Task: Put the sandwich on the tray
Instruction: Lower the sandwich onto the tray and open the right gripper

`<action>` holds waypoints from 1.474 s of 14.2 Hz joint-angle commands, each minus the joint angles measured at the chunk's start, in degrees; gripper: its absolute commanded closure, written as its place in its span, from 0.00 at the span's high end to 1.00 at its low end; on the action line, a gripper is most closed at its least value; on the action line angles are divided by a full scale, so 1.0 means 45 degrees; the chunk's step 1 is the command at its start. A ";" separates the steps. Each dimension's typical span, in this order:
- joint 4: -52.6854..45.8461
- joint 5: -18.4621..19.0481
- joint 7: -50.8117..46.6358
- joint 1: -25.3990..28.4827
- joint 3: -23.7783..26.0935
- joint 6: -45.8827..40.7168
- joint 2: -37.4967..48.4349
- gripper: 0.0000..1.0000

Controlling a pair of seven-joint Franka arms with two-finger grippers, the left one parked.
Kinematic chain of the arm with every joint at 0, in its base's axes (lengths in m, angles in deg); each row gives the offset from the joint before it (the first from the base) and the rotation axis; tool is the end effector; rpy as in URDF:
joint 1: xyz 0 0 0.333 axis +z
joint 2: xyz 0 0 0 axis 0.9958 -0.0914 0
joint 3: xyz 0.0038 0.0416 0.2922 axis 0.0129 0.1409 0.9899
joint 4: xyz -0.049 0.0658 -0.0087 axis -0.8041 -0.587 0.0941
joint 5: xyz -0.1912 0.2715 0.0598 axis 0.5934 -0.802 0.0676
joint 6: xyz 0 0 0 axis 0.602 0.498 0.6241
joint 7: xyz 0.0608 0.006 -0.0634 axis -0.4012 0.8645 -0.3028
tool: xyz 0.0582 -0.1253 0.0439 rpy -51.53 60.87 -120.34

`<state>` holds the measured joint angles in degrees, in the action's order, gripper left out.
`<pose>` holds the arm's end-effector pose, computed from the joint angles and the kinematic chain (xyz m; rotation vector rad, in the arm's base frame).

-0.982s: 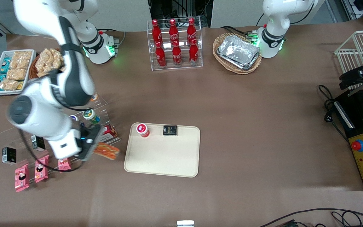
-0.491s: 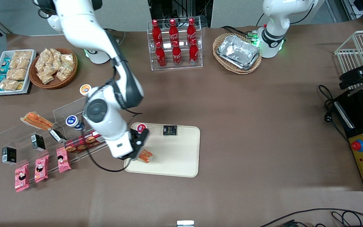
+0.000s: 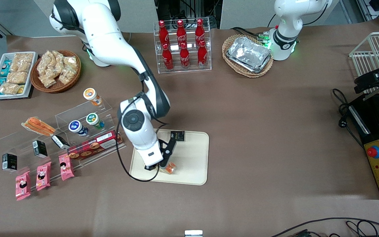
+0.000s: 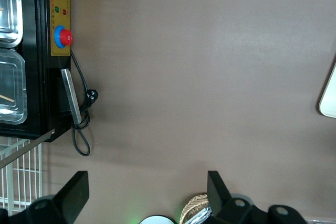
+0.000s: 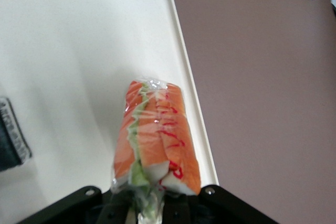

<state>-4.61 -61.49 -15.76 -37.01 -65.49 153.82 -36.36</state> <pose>0.6008 0.3363 0.2523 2.4989 1.7276 0.3078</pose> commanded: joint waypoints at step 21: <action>-0.0966 -0.0069 -0.0144 -0.0337 0.0568 -0.0897 -0.0016 1.00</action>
<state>-8.78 -61.54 -15.85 -37.89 -63.37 155.09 -40.07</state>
